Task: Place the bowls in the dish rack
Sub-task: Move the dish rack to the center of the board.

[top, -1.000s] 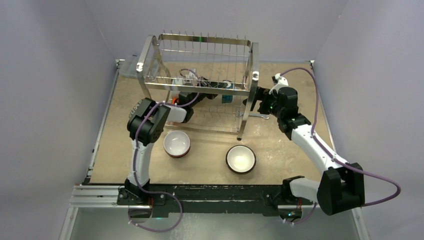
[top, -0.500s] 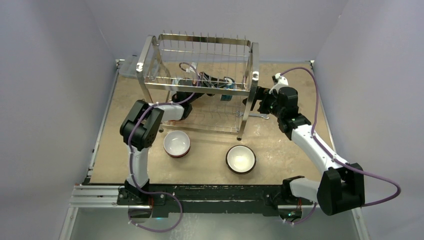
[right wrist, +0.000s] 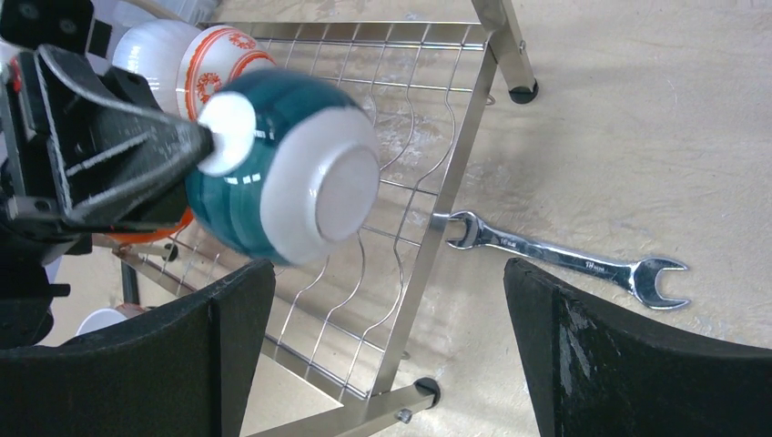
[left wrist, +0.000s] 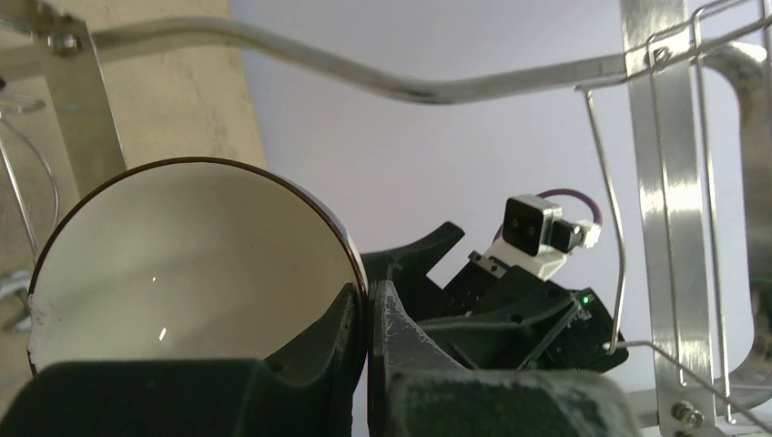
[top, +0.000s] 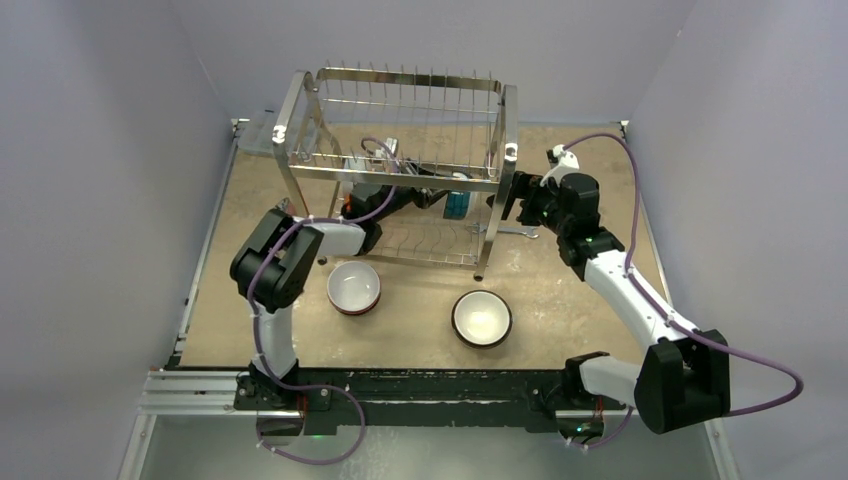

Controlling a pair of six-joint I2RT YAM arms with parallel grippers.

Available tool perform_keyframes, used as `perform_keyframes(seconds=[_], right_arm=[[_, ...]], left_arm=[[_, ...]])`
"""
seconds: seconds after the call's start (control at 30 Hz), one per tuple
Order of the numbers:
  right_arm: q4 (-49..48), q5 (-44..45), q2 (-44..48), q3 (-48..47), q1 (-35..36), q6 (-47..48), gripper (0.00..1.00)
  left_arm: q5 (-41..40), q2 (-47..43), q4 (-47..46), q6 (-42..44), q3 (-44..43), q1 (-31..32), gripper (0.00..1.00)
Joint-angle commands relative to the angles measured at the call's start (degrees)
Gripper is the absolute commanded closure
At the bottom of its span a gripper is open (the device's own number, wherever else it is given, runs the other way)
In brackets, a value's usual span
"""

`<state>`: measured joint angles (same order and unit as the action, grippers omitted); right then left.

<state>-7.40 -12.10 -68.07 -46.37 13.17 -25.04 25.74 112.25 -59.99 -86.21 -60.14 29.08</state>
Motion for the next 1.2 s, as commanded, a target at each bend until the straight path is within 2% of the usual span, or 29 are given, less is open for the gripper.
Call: perform_keyframes(seconds=[0.0,0.17,0.27,0.37,0.6,0.77,0.9,1.0,1.17], right_arm=[[-2.0,-4.72,1.66,0.35,0.02,2.21,0.02],[-1.65,-8.23,1.6,1.26,0.01,2.13,0.02],[-0.08,-7.16,2.43,2.0,0.04,1.38,0.01],[4.22,-4.24,3.65,1.82,0.02,0.41,0.01],[18.08,-1.67,13.5,3.36,-0.01,-3.6,0.01],[23.42,-5.59,20.55,4.74,0.02,-4.78,0.01],[15.01,-18.46,26.73,10.35,0.41,-6.28,0.03],[8.18,-24.45,28.28,14.39,1.64,-8.8,0.1],[-1.56,-23.74,26.62,17.42,9.09,-11.24,0.37]], left_arm=[[1.42,-7.23,-7.63,0.16,3.1,1.2,1.0],[2.21,-12.28,-4.52,3.73,7.39,2.0,1.0],[3.61,-16.21,0.21,7.98,9.71,2.56,1.0],[4.81,-20.84,5.07,12.73,12.39,3.23,1.0],[8.2,-28.22,3.9,14.41,22.43,4.23,1.0],[9.06,-31.16,-2.76,12.04,26.88,4.46,1.0],[9.79,-32.69,-6.24,10.94,26.91,4.45,1.0],[9.33,-33.84,-6.21,11.22,26.4,4.47,1.0],[8.46,-34.68,-6.53,10.95,26.38,4.48,1.0]])
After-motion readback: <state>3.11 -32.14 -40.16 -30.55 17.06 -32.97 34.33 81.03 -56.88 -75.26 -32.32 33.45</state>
